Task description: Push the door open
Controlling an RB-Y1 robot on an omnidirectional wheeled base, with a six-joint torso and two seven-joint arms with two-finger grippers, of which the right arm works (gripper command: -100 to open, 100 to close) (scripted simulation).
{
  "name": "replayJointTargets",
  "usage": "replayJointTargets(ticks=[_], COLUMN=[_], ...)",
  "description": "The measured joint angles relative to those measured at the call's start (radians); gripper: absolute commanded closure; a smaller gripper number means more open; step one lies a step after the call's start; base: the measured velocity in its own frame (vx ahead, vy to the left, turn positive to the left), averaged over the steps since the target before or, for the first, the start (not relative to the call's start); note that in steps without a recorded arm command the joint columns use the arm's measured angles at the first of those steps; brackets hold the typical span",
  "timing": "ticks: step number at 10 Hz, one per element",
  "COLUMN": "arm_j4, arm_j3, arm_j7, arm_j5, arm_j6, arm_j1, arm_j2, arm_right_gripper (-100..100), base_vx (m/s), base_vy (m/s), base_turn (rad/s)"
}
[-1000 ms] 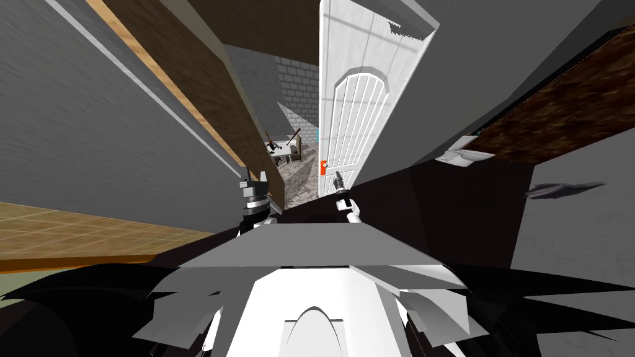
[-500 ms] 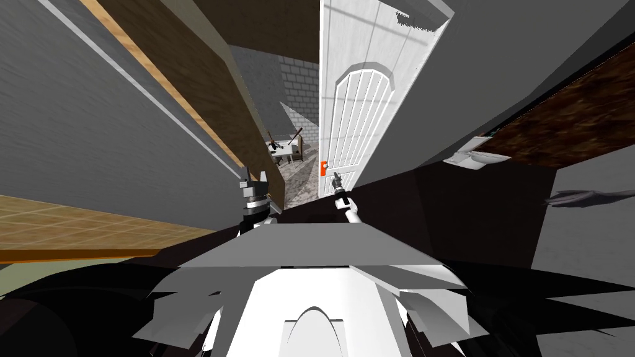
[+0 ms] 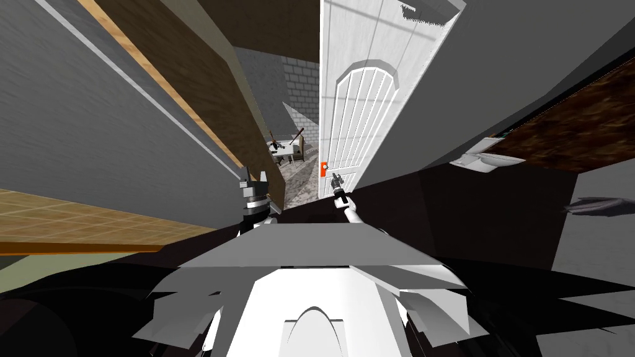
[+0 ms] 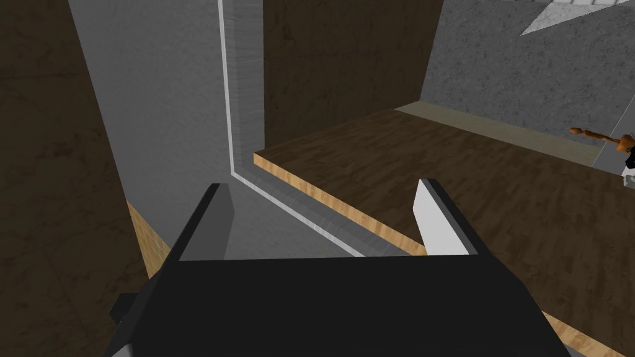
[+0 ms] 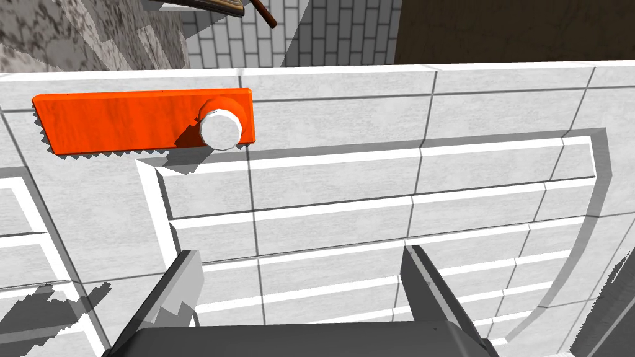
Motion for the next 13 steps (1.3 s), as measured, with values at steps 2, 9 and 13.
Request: replayJointTargets(ticks=[2, 9, 13], arm_j4=[0.068, 0.225, 0.3], arm_j3=[0.001, 0.012, 0.013], arm_j7=[-0.004, -0.022, -0.026], arm_j5=[-0.002, -0.005, -0.007], arm_j6=[-0.004, 0.011, 0.009], arm_j1=[-0.04, -0.132, -0.176], arm_j2=[-0.001, -0.003, 0.0], arm_right_gripper=[-100, -100, -100], base_vx=[0.059, 0.048, 0.035], base_vy=[-0.065, -0.062, -0.038], base_turn=[0.09, 0.047, 0.037])
